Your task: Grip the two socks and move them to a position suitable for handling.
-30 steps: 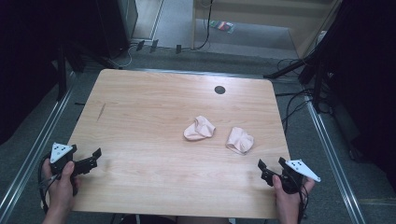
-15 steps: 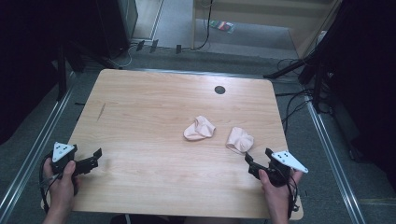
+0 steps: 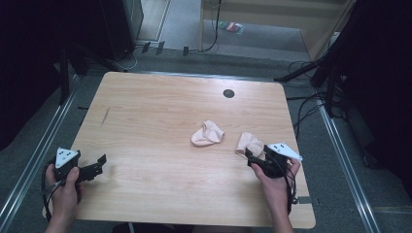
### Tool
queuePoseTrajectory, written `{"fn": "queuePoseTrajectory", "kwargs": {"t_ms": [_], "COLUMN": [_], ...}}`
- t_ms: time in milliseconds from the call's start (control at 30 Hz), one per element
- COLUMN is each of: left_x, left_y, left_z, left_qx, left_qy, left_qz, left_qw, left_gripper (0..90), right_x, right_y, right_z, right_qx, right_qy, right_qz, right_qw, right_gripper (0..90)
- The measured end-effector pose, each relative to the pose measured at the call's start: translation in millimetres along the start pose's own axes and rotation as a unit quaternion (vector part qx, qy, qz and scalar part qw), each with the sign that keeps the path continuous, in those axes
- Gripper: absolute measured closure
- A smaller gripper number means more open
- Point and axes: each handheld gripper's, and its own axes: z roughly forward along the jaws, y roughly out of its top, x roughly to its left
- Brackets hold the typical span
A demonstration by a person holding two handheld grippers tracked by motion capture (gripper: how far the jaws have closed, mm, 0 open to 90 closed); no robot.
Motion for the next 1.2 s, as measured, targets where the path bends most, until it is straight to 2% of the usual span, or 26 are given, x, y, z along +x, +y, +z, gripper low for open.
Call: {"fn": "queuePoseTrajectory", "kwargs": {"t_ms": [33, 67, 100, 133, 267, 367, 467, 500, 533, 600, 633, 667, 700, 733, 767, 800, 833, 867, 900, 967, 1067, 1100, 1133, 1167, 1200], "left_x": [-0.2, -0.2, -0.3, -0.5, -0.9, -0.4, 0.0, 0.1, 0.1, 0.3, 0.2, 0.0, -0.8, -0.8, -1.3, -1.2, -3.7, -3.7, -8.2, -10.5, -17.0, -22.9, -22.9, -28.8, -28.8], "left_y": [0.0, 0.0, 0.1, 0.2, 0.3, 0.4, 0.6, 0.6, 0.6, 0.8, 0.7, 0.8, 0.9, 0.9, 1.0, 1.4, 3.3, 3.3, 6.1, 7.0, 8.6, 9.7, 9.7, 12.1, 12.1], "left_z": [0.1, 0.1, 0.2, 0.4, 0.5, 0.7, 0.7, 0.5, 0.5, 1.0, 1.2, 1.1, 0.8, 0.8, 1.4, 1.8, 1.3, 1.3, -0.5, -1.3, -1.9, -2.5, -2.5, -4.1, -4.1], "left_qx": [0.0, 0.0, 0.001, 0.002, 0.003, 0.001, 0.001, 0.001, 0.001, 0.002, 0.002, 0.003, 0.002, 0.002, -0.002, -0.007, -0.015, -0.015, -0.019, -0.025, -0.03, -0.032, -0.032, -0.031, -0.031], "left_qy": [0.0, 0.0, 0.0, 0.0, -0.001, -0.002, -0.002, 0.005, 0.005, 0.004, 0.004, 0.005, 0.015, 0.015, 0.02, 0.015, 0.018, 0.018, 0.032, 0.028, 0.026, 0.022, 0.022, -0.004, -0.004], "left_qz": [0.001, 0.001, 0.002, 0.003, 0.004, 0.003, -0.002, -0.004, -0.004, -0.004, -0.004, -0.004, -0.003, -0.003, -0.012, -0.029, -0.034, -0.034, -0.027, -0.025, -0.013, -0.004, -0.004, -0.003, -0.003], "left_qw": [1.0, 1.0, 1.0, 1.0, 1.0, 1.0, 1.0, 1.0, 1.0, 1.0, 1.0, 1.0, 0.9999, 0.9999, 0.9997, 0.9995, 0.9991, 0.9991, 0.999, 0.999, 0.9991, 0.9992, 0.9992, 0.9995, 0.9995], "left_gripper": [5.8, 5.8, 5.8, 5.8, 5.8, 5.8, 5.8, 5.8, 5.7, 5.7, 5.7, 5.8, 5.8, 5.7, 5.7, 5.7, 5.8, 5.8, 5.8, 5.8, 5.8, 5.8, 5.8, 5.8, 5.8], "right_x": [-0.6, -0.6, -1.0, -1.0, 0.9, 2.7, 2.9, 5.0, 5.0, 8.9, 11.0, 11.2, 9.9, 9.9, 8.1, 6.0, 0.0, 0.0, -4.3, -5.2, -8.6, -8.3, -8.3, -6.4, -6.4], "right_y": [0.9, 0.9, 1.5, 1.5, -1.3, -6.7, -8.9, -12.4, -12.4, -13.5, -13.6, -14.0, -15.4, -15.4, -15.8, -16.1, -16.3, -16.3, -15.8, -15.6, -15.6, -14.6, -14.6, -11.7, -11.7], "right_z": [10.7, 10.7, 21.8, 21.8, 41.3, 50.6, 53.3, 55.8, 55.8, 57.3, 57.6, 57.4, 55.8, 55.8, 54.7, 53.7, 51.9, 51.9, 50.8, 50.6, 48.1, 44.1, 44.1, 38.5, 38.5], "right_qx": [0.005, 0.005, 0.01, 0.01, 0.029, 0.053, 0.064, 0.067, 0.067, 0.07, 0.072, 0.071, 0.065, 0.065, 0.061, 0.058, 0.053, 0.053, 0.053, 0.052, 0.048, 0.038, 0.038, 0.024, 0.024], "right_qy": [-0.008, -0.008, -0.004, -0.004, -0.01, -0.024, -0.032, -0.039, -0.039, -0.065, -0.073, -0.075, -0.079, -0.079, -0.084, -0.089, -0.096, -0.096, -0.087, -0.084, -0.072, -0.074, -0.074, -0.065, -0.065], "right_qz": [0.004, 0.004, 0.007, 0.007, 0.004, -0.01, -0.007, -0.009, -0.009, -0.039, -0.043, -0.039, -0.037, -0.037, -0.037, -0.031, -0.028, -0.028, -0.015, -0.017, 0.003, 0.006, 0.006, 0.009, 0.009], "right_qw": [0.9999, 0.9999, 0.9999, 0.9999, 0.9995, 0.9983, 0.9974, 0.9969, 0.9969, 0.9947, 0.9938, 0.9939, 0.994, 0.994, 0.9939, 0.9938, 0.9936, 0.9936, 0.9947, 0.9949, 0.9962, 0.9965, 0.9965, 0.9975, 0.9975], "right_gripper": [28.1, 28.1, 28.3, 28.3, 27.9, 27.8, 28.1, 30.2, 30.2, 37.1, 37.7, 39.7, 48.6, 48.6, 56.2, 64.8, 76.2, 76.2, 78.5, 79.1, 80.0, 80.1, 80.1, 80.2, 80.2]}}
